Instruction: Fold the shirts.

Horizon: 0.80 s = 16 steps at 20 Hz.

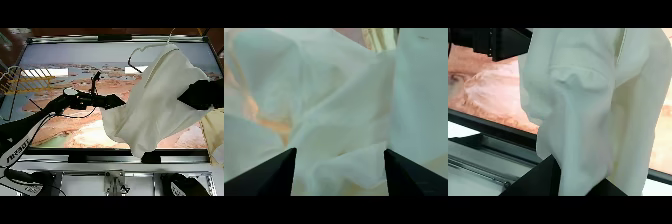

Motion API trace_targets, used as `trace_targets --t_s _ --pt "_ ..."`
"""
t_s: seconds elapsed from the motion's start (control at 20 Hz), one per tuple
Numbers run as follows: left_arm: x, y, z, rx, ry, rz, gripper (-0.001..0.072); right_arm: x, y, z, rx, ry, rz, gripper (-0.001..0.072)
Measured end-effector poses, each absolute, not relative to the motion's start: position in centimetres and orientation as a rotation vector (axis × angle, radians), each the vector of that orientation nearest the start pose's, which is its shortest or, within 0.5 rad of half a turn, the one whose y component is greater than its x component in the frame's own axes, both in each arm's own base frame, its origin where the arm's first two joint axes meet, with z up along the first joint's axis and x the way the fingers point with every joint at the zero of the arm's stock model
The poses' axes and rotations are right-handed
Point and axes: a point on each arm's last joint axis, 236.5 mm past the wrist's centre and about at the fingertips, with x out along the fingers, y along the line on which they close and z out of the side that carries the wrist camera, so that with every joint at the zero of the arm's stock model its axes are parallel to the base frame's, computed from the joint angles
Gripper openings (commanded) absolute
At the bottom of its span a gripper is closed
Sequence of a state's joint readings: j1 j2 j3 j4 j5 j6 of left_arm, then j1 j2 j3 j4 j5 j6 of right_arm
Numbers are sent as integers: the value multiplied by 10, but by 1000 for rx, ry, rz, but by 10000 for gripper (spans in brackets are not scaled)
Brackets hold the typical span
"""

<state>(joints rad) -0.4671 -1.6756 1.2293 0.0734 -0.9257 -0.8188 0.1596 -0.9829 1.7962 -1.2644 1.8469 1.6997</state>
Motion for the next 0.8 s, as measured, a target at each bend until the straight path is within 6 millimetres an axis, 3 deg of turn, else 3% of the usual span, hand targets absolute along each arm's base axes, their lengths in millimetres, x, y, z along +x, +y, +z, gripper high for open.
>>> trace_targets --t_s 0.15,0.25,0.35,0.55,0.8 --pt "359 -434 33 -745 1056 -1156 628 243 108 280 111 1060 387 73" --pt "357 -450 40 -769 1032 -1192 236 243 108 280 111 1061 386 73" --pt "362 -458 54 -792 982 -1223 52 243 108 280 111 1060 385 73" --pt "377 -453 93 -828 874 -1306 49 243 107 280 100 1059 387 74" --pt "392 -419 145 -821 744 -1377 52 247 95 277 74 1055 334 73"
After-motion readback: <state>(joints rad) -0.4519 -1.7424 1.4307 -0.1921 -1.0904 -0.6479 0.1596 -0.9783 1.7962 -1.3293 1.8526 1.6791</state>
